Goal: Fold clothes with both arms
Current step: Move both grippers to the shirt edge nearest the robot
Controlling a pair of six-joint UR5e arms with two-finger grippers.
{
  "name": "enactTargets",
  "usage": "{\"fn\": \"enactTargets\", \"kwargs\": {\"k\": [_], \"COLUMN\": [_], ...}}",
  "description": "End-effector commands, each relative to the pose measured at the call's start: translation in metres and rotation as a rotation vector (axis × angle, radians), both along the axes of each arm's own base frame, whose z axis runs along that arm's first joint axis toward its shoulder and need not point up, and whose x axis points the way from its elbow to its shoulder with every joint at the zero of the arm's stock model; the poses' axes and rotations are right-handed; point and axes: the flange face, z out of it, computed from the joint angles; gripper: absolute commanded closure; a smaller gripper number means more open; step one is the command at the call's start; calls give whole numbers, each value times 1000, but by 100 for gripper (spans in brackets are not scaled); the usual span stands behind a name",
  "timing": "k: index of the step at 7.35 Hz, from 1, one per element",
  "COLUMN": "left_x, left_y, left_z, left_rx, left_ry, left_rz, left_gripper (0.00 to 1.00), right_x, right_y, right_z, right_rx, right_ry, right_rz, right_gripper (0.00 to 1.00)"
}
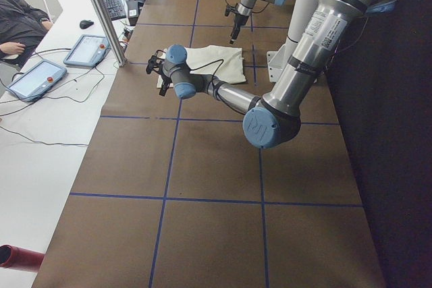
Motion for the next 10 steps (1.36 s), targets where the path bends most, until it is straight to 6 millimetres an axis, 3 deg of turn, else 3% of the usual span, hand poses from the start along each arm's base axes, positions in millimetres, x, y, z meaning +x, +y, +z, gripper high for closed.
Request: {"fn": "enactTargets", "kwargs": {"k": [1,2,3,4,5,6,7,10], "left_x": [38,53,55,68,93,119,132,156], "left_y": [95,147,194,244,276,305,322,345], "left_z": [-27,-33,-33,-39,-36,-29,-27,-34], "left_rx": [-132,-215,-284,-400,-528,-580,-578,-578], "left_ry": [130,185,222,277,325,329,322,265], "left_rz": [-31,-47,-36,-59,-137,-172,-199,-178], "left_gripper": [0,0,1,13,29,32,31,27], "right_x": [26,37,46,51,54,56,57,58], "right_y": [-7,-3,-3,-9,-15,-17,-19,-19], "right_z": [19,36,45,47,50,54,55,58], "right_rx": [-63,-72,-123,-173,-189,-190,-189,-187], "right_ry": [-146,-190,-216,-232,-228,-221,-220,-214], "right_rz": [65,74,110,153,175,182,188,193], "right_gripper": [0,0,1,2,2,2,1,0]}}
